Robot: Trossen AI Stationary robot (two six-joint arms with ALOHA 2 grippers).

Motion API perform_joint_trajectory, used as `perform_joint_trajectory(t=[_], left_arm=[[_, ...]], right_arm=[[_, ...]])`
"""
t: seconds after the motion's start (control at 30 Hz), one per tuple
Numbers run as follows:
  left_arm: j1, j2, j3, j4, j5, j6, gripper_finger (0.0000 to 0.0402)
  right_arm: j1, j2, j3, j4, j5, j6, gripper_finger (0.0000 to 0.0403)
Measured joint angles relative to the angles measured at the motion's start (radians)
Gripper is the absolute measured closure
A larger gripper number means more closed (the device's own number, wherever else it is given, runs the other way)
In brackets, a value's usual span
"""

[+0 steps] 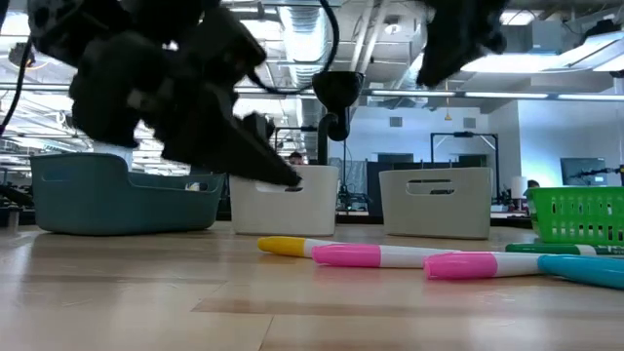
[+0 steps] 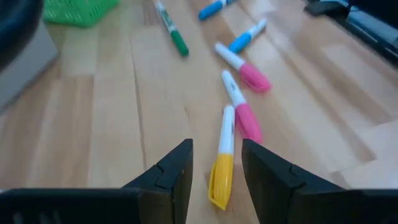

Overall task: Pick & Place Markers
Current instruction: Put the yellow mini marker into the green bin

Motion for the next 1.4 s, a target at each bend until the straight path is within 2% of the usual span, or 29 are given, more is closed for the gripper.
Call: perform_joint_trajectory(t=[0.07, 0.17, 0.33, 0.47, 0.6, 0.67, 0.73, 0.87, 1.1, 1.27, 1.4], left_arm=[[0.0, 0.031, 0.002, 0.016, 0.0, -0.001, 0.0268], [0.001, 0.071, 0.022, 0.019, -0.001, -0.001, 0.0268], [0.001, 0.096, 0.04, 0.022, 0.0, -0.001, 0.0268], [0.001, 0.092, 0.039, 0.022, -0.001, -0.001, 0.0268], [0.0, 0.09, 0.039, 0.021, 0.0, -0.001, 0.0269], [0.0, 0.09, 0.039, 0.021, 0.0, -0.001, 0.027], [0.0, 0.09, 0.039, 0.02, 0.007, -0.001, 0.027], [-0.006, 0.09, 0.039, 0.02, 0.029, -0.003, 0.027], [-0.015, 0.093, 0.039, 0.019, 0.03, -0.005, 0.027], [-0.009, 0.107, 0.038, 0.013, 0.029, -0.005, 0.027], [-0.01, 0.146, 0.039, 0.016, 0.026, 0.004, 0.027]], right_arm=[[0.07, -0.03, -0.029, 0.082, 0.038, -0.006, 0.0285], [0.159, -0.051, -0.099, 0.232, 0.042, -0.098, 0.0285], [0.246, -0.059, -0.215, 0.533, 0.039, -0.189, 0.0285], [0.274, -0.1, -0.227, 0.56, 0.037, -0.27, 0.0285], [0.309, -0.167, -0.235, 0.577, 0.13, -0.347, 0.0285], [0.314, -0.197, -0.277, 0.63, 0.173, -0.353, 0.0285], [0.309, -0.221, -0.342, 0.69, 0.158, -0.361, 0.0285], [0.261, -0.26, -0.497, 0.908, 0.042, -0.419, 0.0285], [0.058, -0.256, -0.75, 1.459, -0.38, -0.547, 0.0285], [-0.004, -0.192, -0.773, 1.623, -0.507, -0.555, 0.0285], [-0.017, -0.138, -0.773, 1.704, -0.517, -0.576, 0.0285]])
